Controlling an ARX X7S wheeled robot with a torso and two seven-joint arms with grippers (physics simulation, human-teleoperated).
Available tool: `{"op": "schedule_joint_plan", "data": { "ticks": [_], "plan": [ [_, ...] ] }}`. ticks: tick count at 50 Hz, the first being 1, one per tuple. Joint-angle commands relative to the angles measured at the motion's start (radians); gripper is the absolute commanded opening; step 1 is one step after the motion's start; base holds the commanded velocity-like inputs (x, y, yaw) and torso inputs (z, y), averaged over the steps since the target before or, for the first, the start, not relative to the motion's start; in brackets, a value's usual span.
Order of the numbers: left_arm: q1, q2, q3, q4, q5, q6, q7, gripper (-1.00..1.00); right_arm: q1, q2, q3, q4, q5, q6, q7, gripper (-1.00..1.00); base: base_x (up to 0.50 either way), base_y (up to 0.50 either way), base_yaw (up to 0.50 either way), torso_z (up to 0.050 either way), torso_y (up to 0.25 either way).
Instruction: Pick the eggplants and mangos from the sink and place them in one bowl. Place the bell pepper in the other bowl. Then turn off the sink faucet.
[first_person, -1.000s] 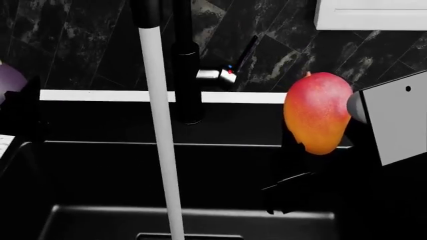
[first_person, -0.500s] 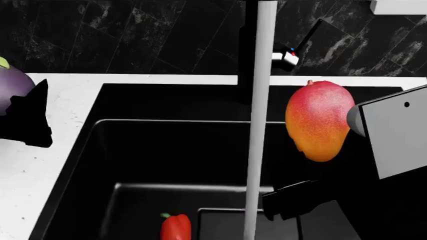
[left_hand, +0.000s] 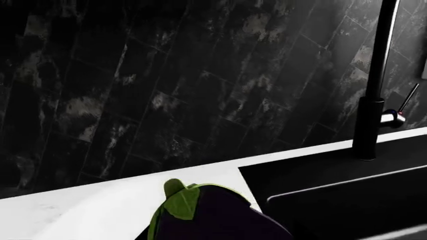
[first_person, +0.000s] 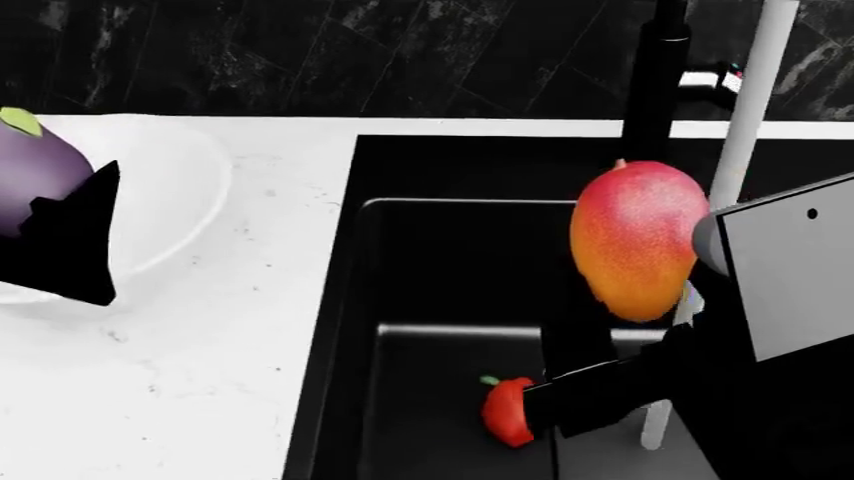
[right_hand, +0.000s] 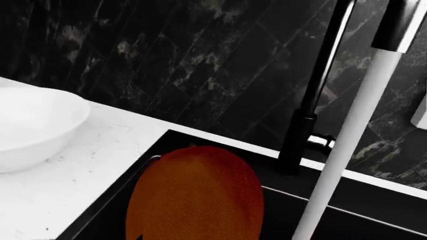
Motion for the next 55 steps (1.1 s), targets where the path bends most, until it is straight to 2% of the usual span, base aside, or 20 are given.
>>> {"op": "schedule_joint_plan", "data": {
  "ticks": [1, 32, 39, 48, 49, 53, 55],
  "plan": [
    [-0.011, 0.002, -0.041, 0.002, -0.045, 0.015, 0.008, -1.00, -0.007, -0.007, 0.018, -0.007, -0.038, -0.007, -0.021, -1.00, 0.00, 0.50, 0.00, 0.000, 0.000],
    [-0.020, 0.008, -0.017, 0.007, -0.057, -0.002, -0.011, -1.00, -0.004, -0.012, 0.026, -0.002, -0.069, -0.028, -0.033, -1.00, 0.21, 0.50, 0.00, 0.000, 0.000],
    [-0.062, 0.034, 0.017, 0.005, -0.073, -0.031, -0.012, -1.00, 0.020, -0.004, 0.029, -0.001, -0.035, -0.012, -0.020, -1.00, 0.04, 0.05, 0.00, 0.000, 0.002],
    [-0.218, 0.174, 0.127, -0.092, -0.136, -0.131, -0.032, -1.00, 0.020, -0.016, 0.020, 0.014, -0.030, -0.011, -0.027, -1.00, 0.00, 0.00, 0.00, 0.000, 0.000],
    [-0.238, 0.211, 0.126, -0.146, -0.175, -0.152, -0.083, -1.00, 0.012, -0.013, 0.025, 0.014, -0.029, -0.017, -0.027, -1.00, 0.00, 0.00, 0.00, 0.000, 0.000],
    [-0.311, 0.276, 0.175, -0.247, -0.174, -0.188, -0.068, -1.00, 0.021, -0.007, 0.021, 0.013, -0.003, -0.002, -0.020, -1.00, 0.00, 0.00, 0.00, 0.000, 0.002],
    [-0.339, 0.325, 0.184, -0.298, -0.196, -0.202, -0.099, -1.00, 0.019, -0.012, 0.020, 0.013, -0.005, -0.005, -0.020, -1.00, 0.00, 0.00, 0.00, 0.000, 0.000]
  ]
}}
